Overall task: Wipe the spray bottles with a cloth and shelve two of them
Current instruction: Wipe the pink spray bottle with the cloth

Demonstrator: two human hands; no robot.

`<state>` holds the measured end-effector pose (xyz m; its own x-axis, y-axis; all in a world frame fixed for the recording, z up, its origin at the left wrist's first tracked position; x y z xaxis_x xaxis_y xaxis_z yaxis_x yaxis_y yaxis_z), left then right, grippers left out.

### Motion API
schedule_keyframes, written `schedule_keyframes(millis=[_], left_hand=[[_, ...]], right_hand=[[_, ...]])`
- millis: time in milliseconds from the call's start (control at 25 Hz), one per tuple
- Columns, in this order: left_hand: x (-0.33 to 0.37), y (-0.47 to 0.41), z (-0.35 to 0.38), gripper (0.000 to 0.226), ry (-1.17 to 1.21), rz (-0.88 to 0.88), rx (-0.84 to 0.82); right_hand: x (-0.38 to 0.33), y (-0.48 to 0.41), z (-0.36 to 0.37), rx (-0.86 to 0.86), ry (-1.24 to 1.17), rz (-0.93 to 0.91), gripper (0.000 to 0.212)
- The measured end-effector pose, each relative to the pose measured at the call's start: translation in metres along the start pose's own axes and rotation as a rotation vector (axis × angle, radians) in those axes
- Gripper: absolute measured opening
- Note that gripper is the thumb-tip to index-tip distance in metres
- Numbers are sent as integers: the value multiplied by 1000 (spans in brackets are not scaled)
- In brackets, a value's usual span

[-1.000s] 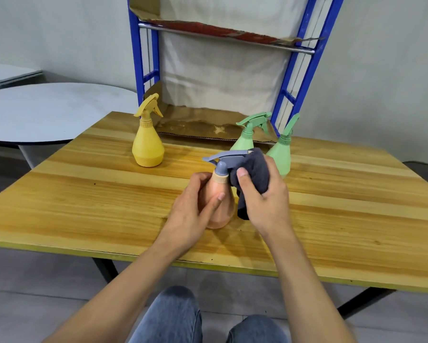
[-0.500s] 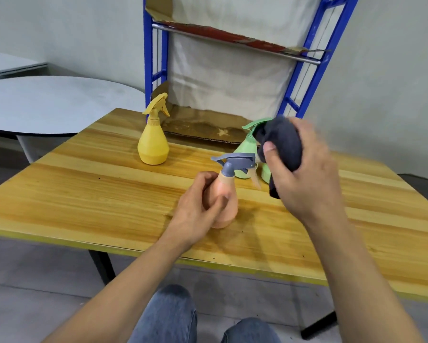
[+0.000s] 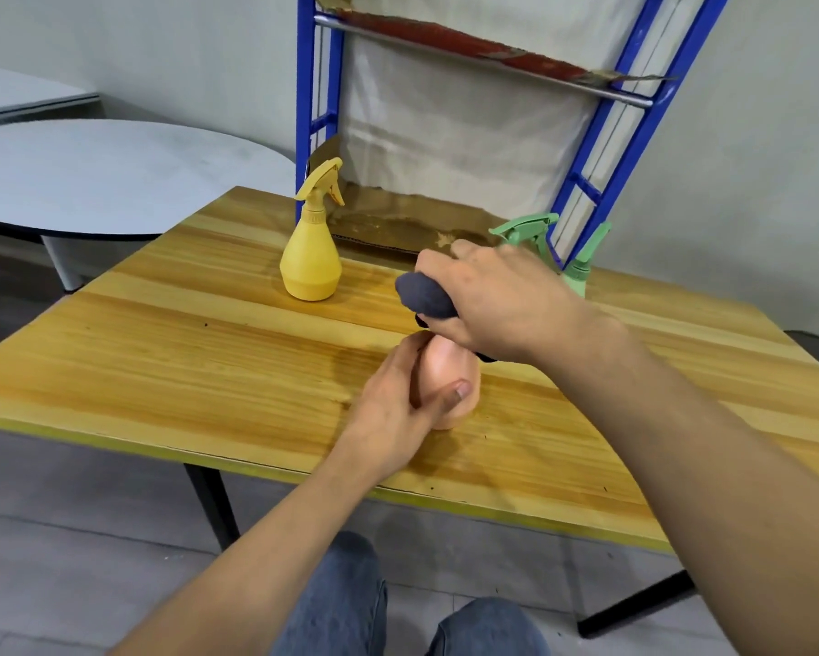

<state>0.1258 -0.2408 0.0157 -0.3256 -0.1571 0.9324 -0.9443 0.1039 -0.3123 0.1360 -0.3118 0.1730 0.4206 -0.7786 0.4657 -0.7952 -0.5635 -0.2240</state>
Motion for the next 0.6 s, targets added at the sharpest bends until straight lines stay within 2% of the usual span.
schedule_keyframes(millis=[120,320,520,600], left_hand=[[3,1,0,61,-17,9,-10],[7,1,3,64,-60,46,-18],[7,2,-2,67,-70,45,17],[4,2,-5,70,-68,38,25]], right_hand=[[-1,7,0,77,-26,-4,38],[13,23,-7,161,-215,64,34],[35,29,-25,421,-631,315,31],[49,28,-29,384,-564,356,34]])
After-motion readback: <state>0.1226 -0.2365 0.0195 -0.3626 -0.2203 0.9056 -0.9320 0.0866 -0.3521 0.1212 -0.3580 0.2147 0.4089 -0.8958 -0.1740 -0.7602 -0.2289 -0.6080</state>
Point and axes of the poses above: each hand's wrist, its own y-axis away from the middle knuckle, its own z-axis out of the palm, x = y × z, the point moved 7 cm from there along -y, towards the middle knuckle, and after that the axes turned 8 degrees about y, right-handed, at the moved point
